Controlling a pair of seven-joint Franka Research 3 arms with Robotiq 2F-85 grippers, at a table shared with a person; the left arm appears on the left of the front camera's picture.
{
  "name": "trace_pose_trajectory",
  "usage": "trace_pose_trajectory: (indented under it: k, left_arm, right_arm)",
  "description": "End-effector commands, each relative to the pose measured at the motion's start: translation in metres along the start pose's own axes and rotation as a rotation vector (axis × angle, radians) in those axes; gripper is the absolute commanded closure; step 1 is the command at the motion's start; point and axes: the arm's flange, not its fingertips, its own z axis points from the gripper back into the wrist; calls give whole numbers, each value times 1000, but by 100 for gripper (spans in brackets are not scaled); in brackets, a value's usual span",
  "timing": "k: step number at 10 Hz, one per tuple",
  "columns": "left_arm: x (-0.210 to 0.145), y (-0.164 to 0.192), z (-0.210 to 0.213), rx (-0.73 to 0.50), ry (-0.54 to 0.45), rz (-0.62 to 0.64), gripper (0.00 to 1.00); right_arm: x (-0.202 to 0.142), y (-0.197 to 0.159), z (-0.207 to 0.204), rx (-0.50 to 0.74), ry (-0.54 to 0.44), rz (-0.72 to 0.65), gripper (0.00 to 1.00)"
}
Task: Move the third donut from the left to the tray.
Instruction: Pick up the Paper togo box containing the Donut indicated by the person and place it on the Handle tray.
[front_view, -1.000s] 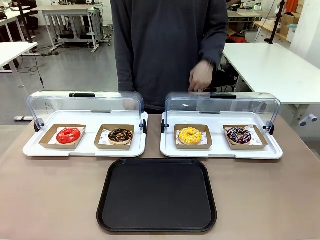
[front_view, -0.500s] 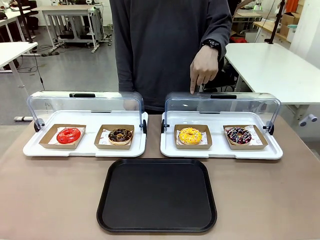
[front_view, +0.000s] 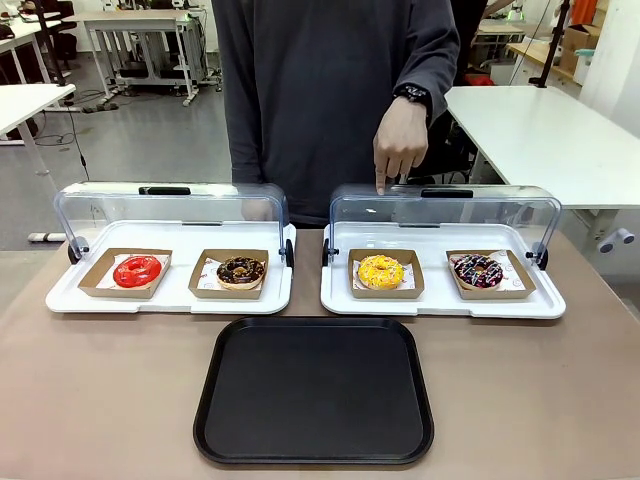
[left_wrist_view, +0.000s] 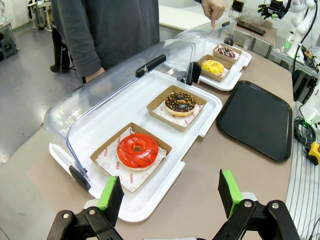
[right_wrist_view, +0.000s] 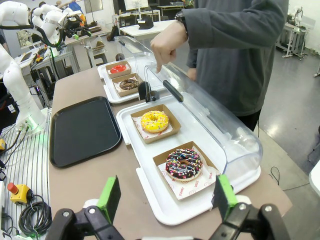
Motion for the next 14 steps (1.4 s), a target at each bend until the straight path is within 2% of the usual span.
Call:
trace_pose_trajectory:
  k: [1, 14]
  left_arm:
    - [2, 1, 1, -7, -4, -7, 0]
    - [2, 1, 1, -7, -4, -7, 0]
  right_arm:
    - [1, 1, 1, 5, -6, 10, 0]
    - [0, 0, 0, 0, 0, 0, 0]
